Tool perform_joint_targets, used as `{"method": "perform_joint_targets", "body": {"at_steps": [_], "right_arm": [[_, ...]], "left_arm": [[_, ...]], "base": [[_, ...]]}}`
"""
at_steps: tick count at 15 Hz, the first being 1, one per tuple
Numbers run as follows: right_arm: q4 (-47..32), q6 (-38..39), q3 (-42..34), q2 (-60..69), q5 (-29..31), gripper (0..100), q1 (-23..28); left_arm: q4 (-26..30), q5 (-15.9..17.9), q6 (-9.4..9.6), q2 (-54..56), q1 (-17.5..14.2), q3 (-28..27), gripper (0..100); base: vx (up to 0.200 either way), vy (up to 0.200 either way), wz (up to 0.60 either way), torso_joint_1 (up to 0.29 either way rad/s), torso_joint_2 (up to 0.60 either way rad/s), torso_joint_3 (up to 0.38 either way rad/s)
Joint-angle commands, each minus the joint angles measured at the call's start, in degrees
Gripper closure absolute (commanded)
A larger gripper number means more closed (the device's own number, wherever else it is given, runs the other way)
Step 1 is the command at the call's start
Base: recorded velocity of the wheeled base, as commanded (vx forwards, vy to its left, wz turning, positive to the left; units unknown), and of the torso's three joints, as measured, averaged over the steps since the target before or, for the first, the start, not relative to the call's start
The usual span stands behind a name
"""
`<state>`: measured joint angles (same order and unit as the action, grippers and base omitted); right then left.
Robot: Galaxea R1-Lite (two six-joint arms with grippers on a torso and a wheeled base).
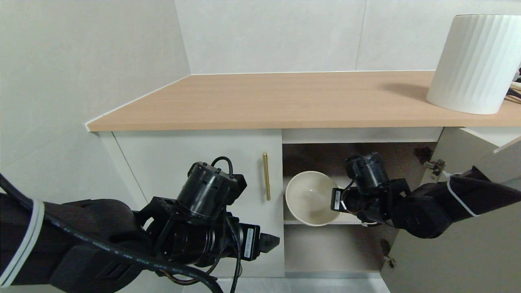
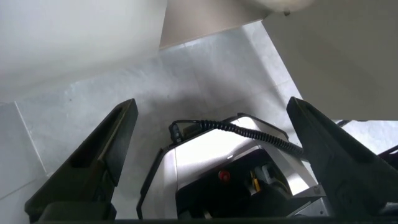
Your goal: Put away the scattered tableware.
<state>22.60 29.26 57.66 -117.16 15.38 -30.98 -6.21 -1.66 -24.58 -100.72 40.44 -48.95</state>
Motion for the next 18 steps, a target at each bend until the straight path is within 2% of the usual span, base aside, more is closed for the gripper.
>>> {"method": "perform_joint_targets", "body": {"at_steps": [1, 6, 11, 18], "right_arm": [[3.8, 0.4, -0.4, -4.7, 0.6, 100, 2.7], [13.9, 0.4, 1.5, -12.0, 3.2, 100, 6.6], [13.9, 0.7, 5.8, -16.1, 5.1, 100, 8.7], [13.9, 0.5, 8.0, -18.7, 6.4, 100, 11.4]], "left_arm": [[0.0, 0.0, -0.03, 0.2, 0.0, -0.1, 0], [0.0, 0.0, -0.03, 0.2, 0.0, -0.2, 0], [0.0, -0.1, -0.12, 0.2, 0.0, -0.2, 0], [0.0, 0.0, -0.12, 0.1, 0.0, -0.2, 0]], "base": [[0.000, 0.000, 0.00, 0.000, 0.00, 0.000], [0.000, 0.000, 0.00, 0.000, 0.00, 0.000], [0.000, 0.000, 0.00, 0.000, 0.00, 0.000], [0.000, 0.000, 0.00, 0.000, 0.00, 0.000]]}}
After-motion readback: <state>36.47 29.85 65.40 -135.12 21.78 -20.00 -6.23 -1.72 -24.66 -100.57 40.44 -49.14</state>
